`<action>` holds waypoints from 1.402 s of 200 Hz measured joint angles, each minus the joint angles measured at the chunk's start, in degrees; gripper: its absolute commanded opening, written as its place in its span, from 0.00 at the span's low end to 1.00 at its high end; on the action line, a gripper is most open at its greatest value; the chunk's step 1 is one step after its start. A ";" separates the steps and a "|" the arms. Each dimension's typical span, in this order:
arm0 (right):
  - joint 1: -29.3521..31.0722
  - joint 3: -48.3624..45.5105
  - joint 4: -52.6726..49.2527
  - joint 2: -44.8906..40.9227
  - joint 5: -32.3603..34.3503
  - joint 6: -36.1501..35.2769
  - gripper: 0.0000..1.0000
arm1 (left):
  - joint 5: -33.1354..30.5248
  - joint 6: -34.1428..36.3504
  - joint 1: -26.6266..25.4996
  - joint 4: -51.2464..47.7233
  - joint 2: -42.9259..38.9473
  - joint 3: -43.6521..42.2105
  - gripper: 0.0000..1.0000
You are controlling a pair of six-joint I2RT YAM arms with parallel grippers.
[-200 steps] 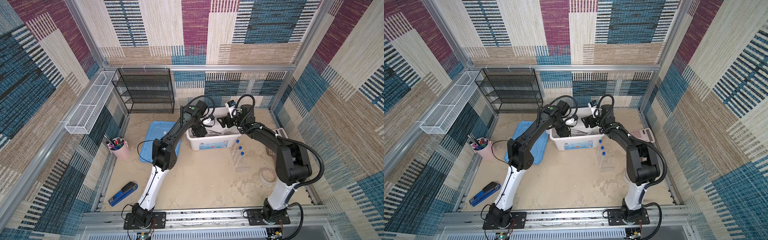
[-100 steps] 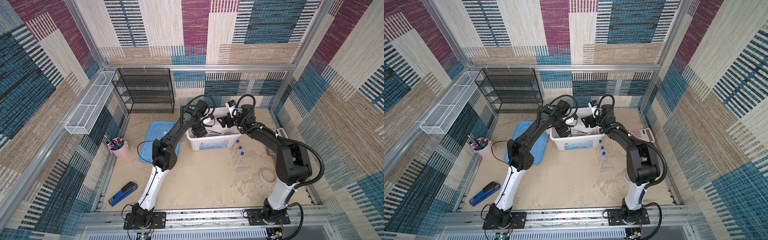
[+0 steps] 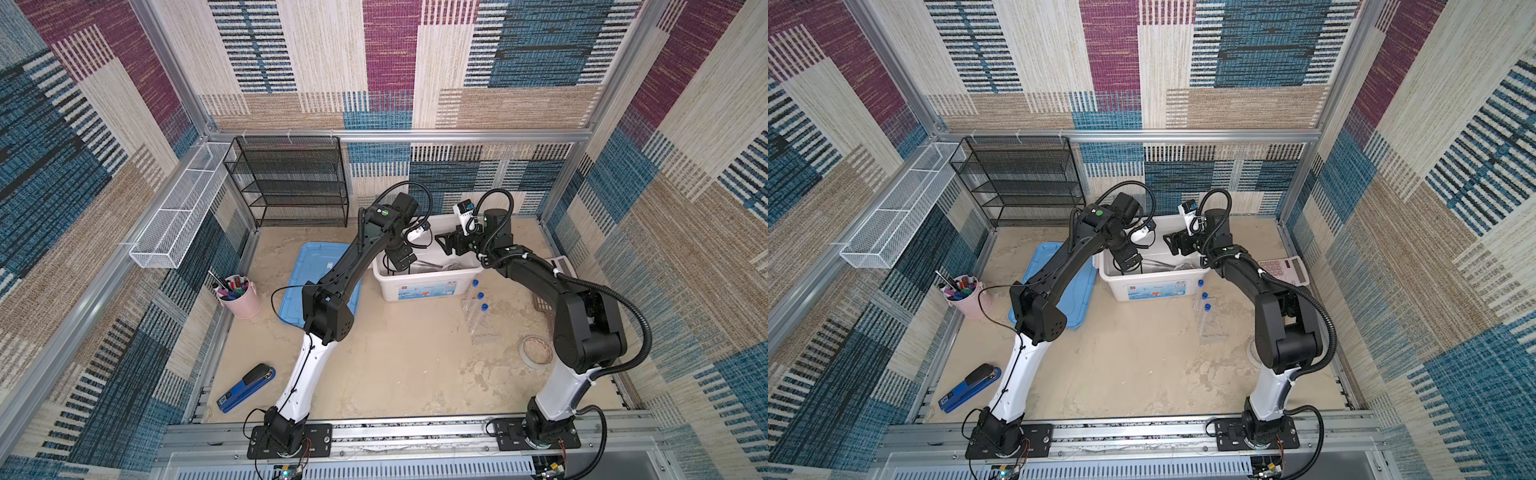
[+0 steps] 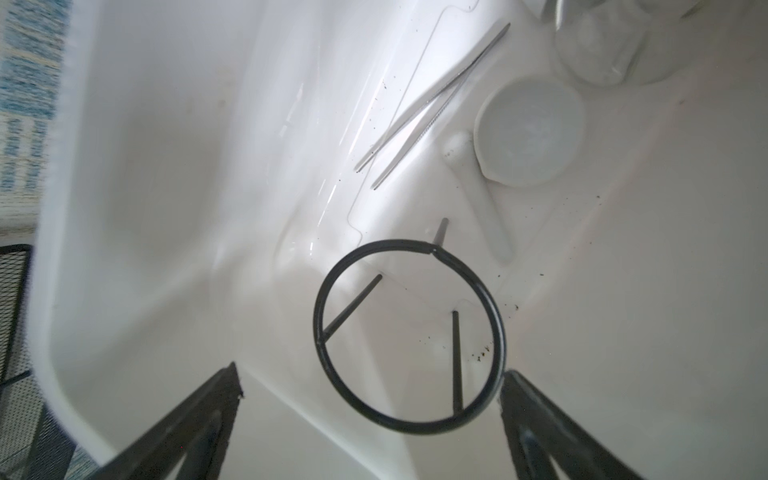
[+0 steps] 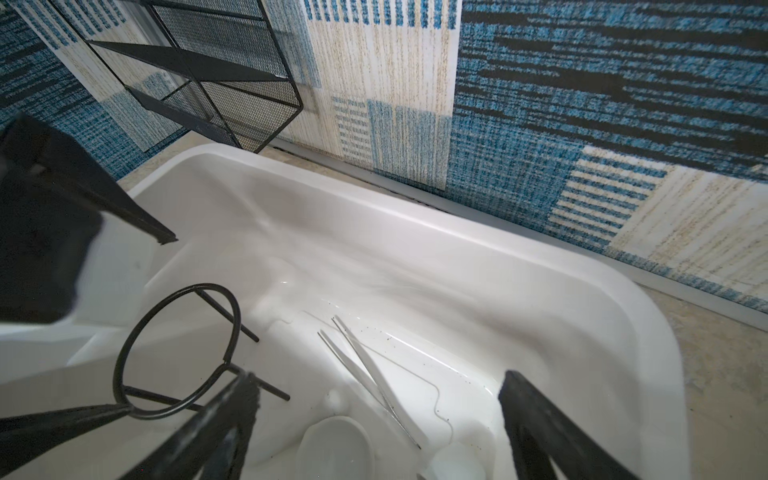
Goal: Organize the chemistry lab equipment
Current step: 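Lower the ring stand into the bin and open the left gripper, then raise the left gripper and move it to the light-blue lid's edge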
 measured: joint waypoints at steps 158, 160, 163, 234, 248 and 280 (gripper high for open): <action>-0.66 -3.32 -0.02 -4.44 0.09 1.01 0.93 | -9.25 -18.12 0.35 18.95 -26.14 -31.10 0.99; -0.66 -3.37 0.00 -4.50 0.09 1.01 0.93 | -9.44 -18.53 0.50 19.41 -26.64 -31.98 0.99; -0.68 -3.43 0.00 -4.59 0.09 1.01 0.93 | -9.73 -19.21 0.76 20.11 -27.43 -33.22 0.99; -0.92 -5.29 -0.07 -7.30 1.07 1.01 0.93 | -9.94 -33.33 14.12 31.23 -40.65 -58.12 0.98; -1.09 -5.73 -0.04 -7.82 1.14 1.03 0.93 | -9.90 -35.78 17.57 32.79 -41.79 -61.48 0.98; -1.40 -6.60 -0.04 -8.98 2.40 1.44 0.93 | -7.02 -40.33 24.13 35.21 -42.49 -66.34 0.98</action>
